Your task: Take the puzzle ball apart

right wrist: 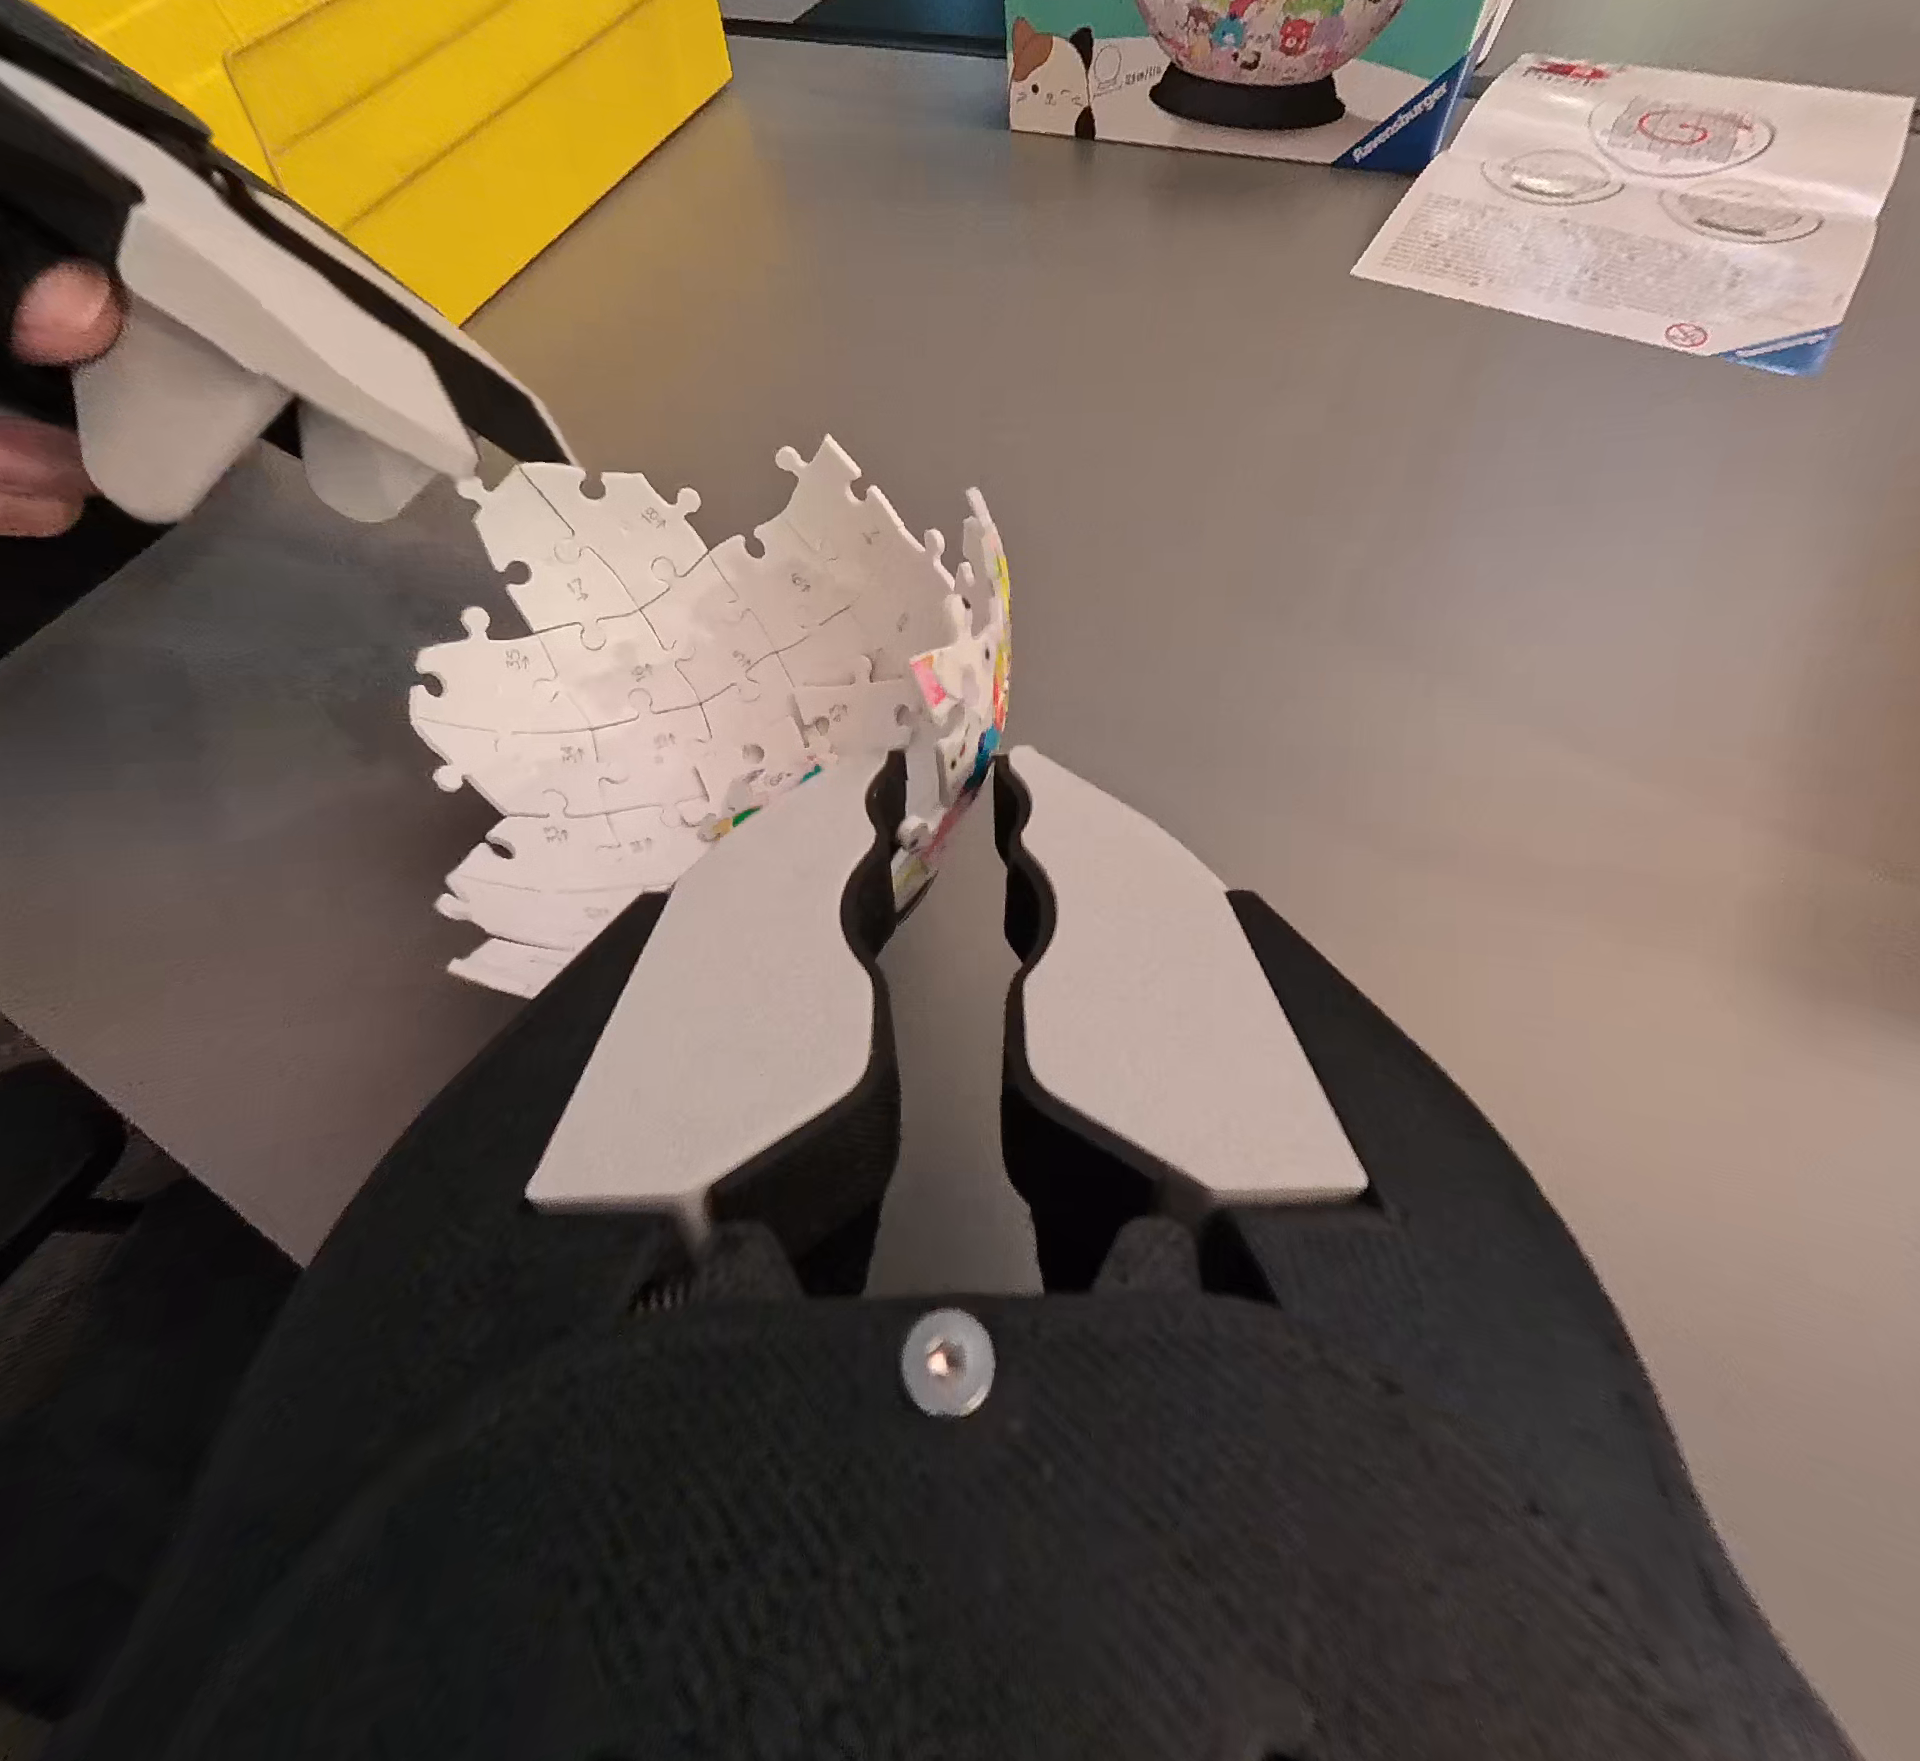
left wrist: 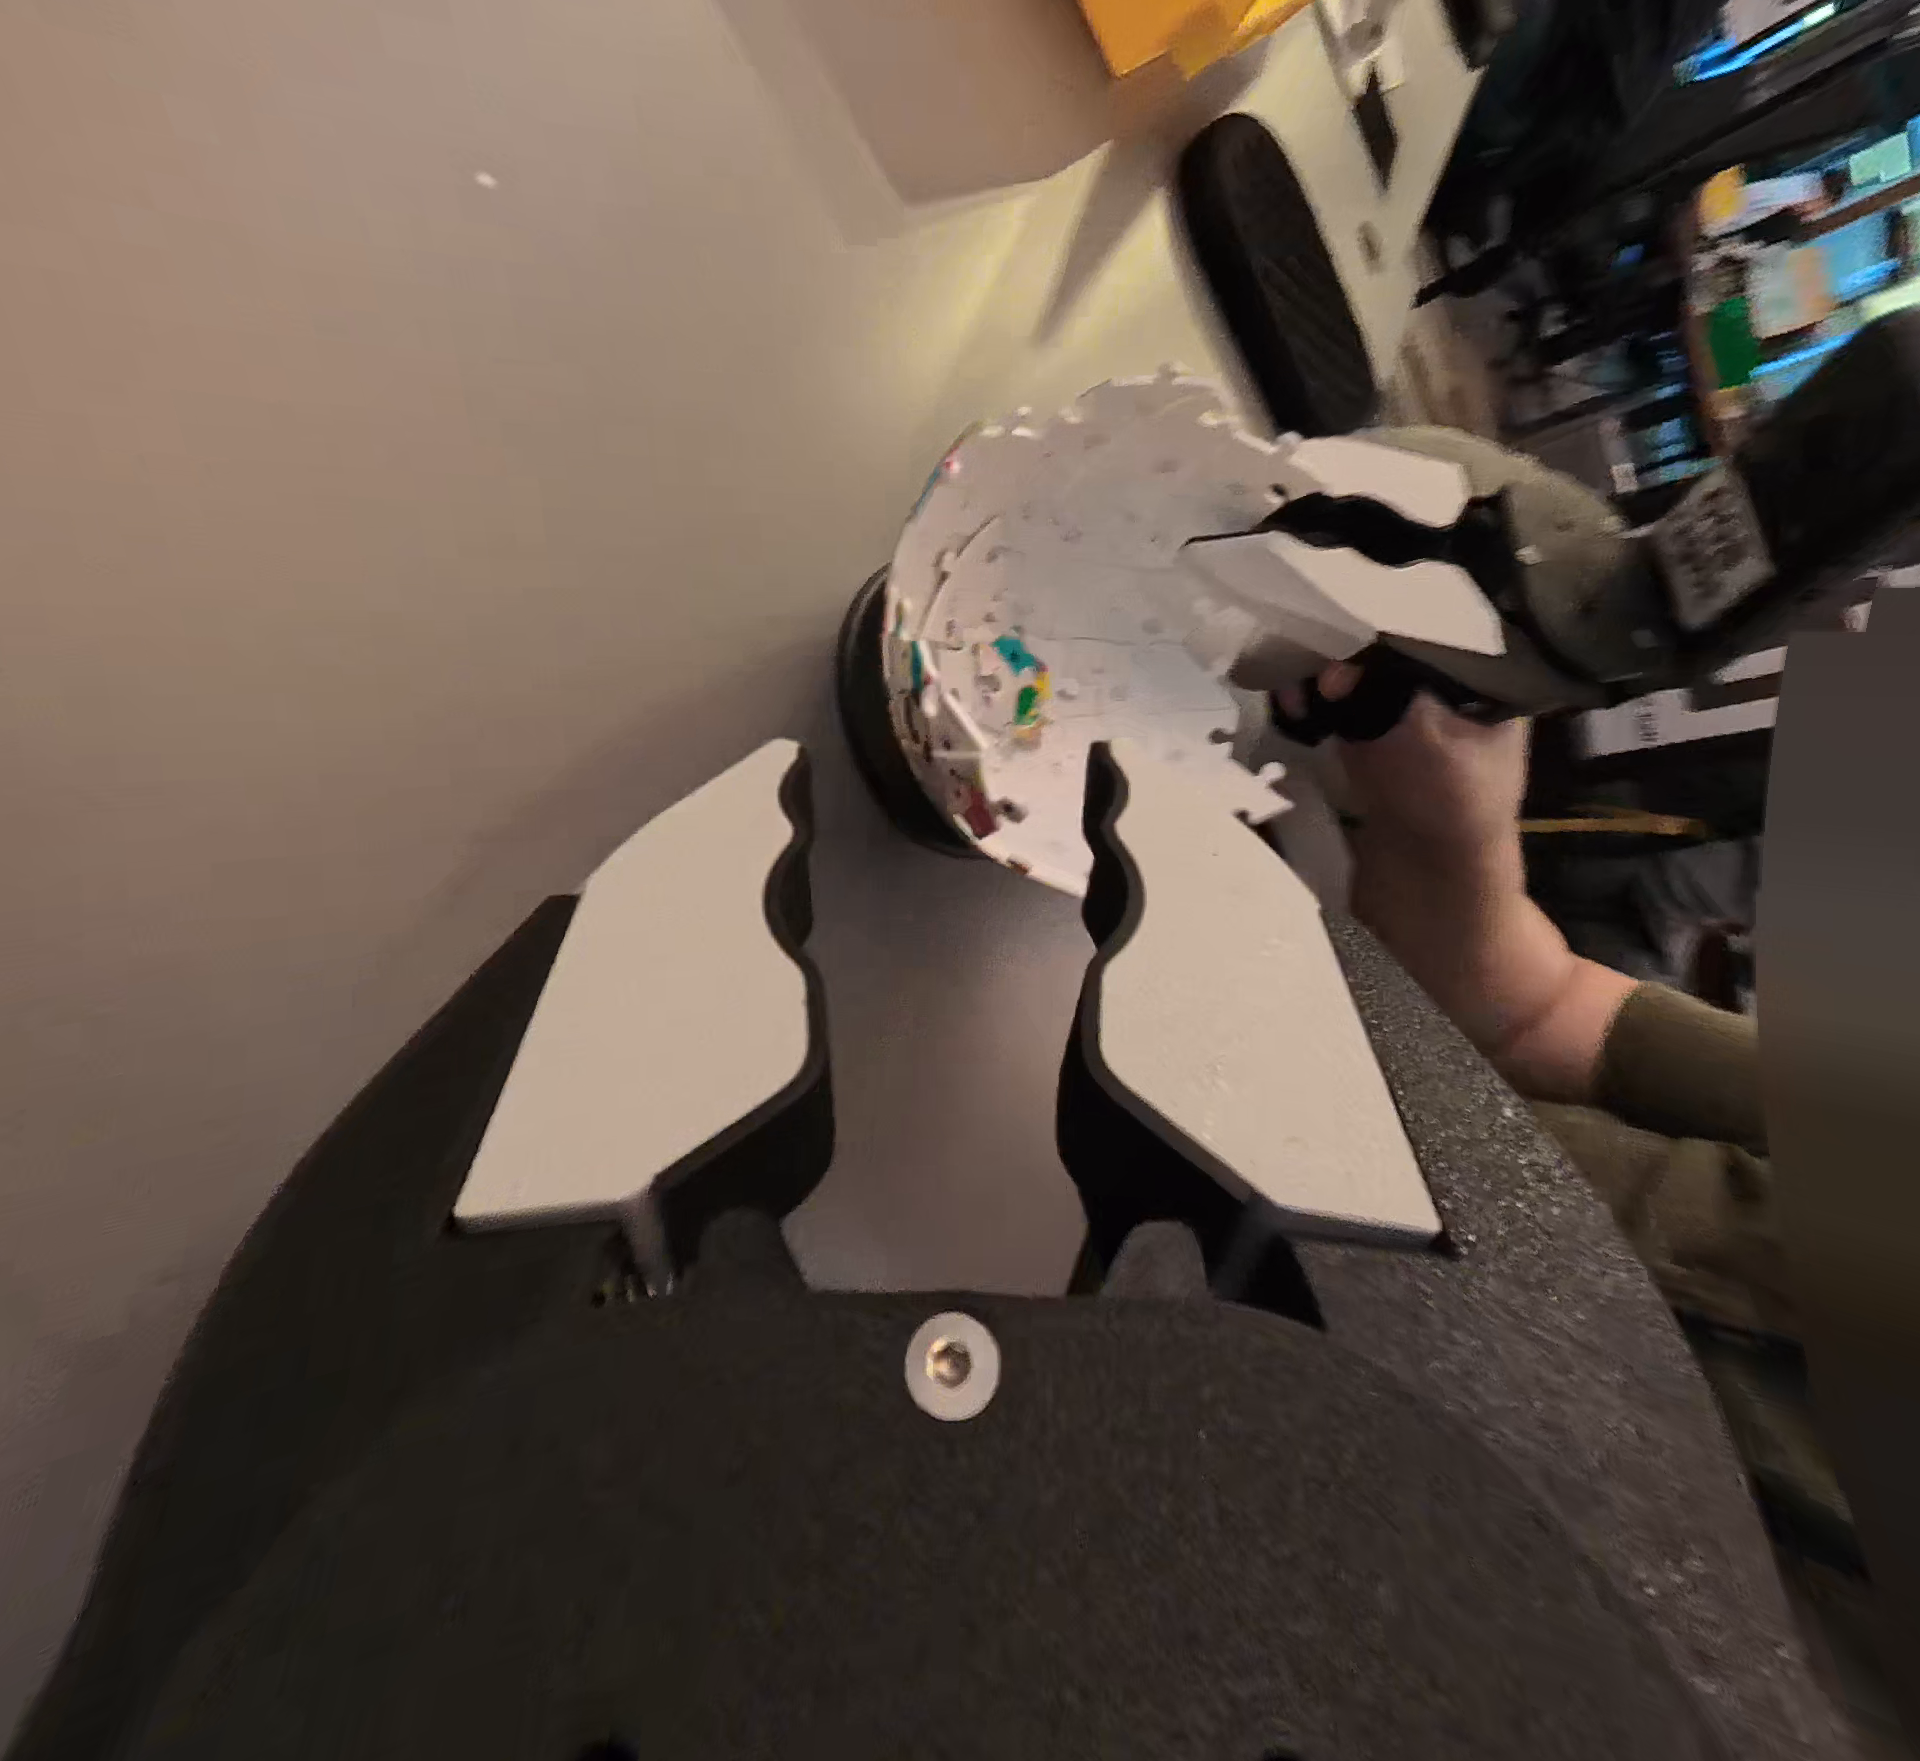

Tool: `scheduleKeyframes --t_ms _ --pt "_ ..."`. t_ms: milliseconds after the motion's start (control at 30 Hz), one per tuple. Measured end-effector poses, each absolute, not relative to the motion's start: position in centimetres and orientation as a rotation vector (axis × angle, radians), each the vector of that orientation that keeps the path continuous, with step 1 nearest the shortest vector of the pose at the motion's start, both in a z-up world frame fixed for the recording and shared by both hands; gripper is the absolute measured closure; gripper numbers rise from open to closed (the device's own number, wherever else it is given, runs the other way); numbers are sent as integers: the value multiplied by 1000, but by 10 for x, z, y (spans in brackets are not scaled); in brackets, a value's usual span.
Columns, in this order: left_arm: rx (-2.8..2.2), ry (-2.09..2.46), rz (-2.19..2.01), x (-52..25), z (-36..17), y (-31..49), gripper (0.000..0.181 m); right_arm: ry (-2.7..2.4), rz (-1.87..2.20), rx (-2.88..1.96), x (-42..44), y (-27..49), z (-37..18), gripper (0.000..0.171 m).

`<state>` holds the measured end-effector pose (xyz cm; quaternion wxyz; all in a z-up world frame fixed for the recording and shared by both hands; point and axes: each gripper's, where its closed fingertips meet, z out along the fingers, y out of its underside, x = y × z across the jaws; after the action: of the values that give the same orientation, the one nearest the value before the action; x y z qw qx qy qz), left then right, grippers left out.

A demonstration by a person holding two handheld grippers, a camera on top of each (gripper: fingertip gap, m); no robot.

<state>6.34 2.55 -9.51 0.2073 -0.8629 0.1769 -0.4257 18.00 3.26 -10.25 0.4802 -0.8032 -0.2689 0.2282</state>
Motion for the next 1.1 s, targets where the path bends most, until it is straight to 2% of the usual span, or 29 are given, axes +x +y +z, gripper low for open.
scheduleKeyframes --t_ms 100,200,333,367,667,833,1000,1100 --pt "-2411 509 -1092 65 -102 22 132 -669 548 -1964 179 31 -102 152" --pt "-2441 542 -1062 71 -109 18 143 -668 559 -1975 179 30 -103 149" --pt "-2461 643 -986 75 -117 15 172 -687 539 -1995 179 31 -109 149" --pt "-2470 666 -964 75 -119 15 172 -689 547 -2002 179 30 -110 149" --pt "-2528 784 -820 80 -116 13 171 -716 499 -1978 181 37 -110 154" --pt "-2423 707 -870 76 -87 18 141 -785 524 -1947 181 49 -107 158" --pt "-2164 726 -797 67 -44 36 146 -998 565 -1903 170 59 -111 158" --pt "-2115 785 -765 66 -44 45 146 -1038 639 -1877 166 65 -111 159"
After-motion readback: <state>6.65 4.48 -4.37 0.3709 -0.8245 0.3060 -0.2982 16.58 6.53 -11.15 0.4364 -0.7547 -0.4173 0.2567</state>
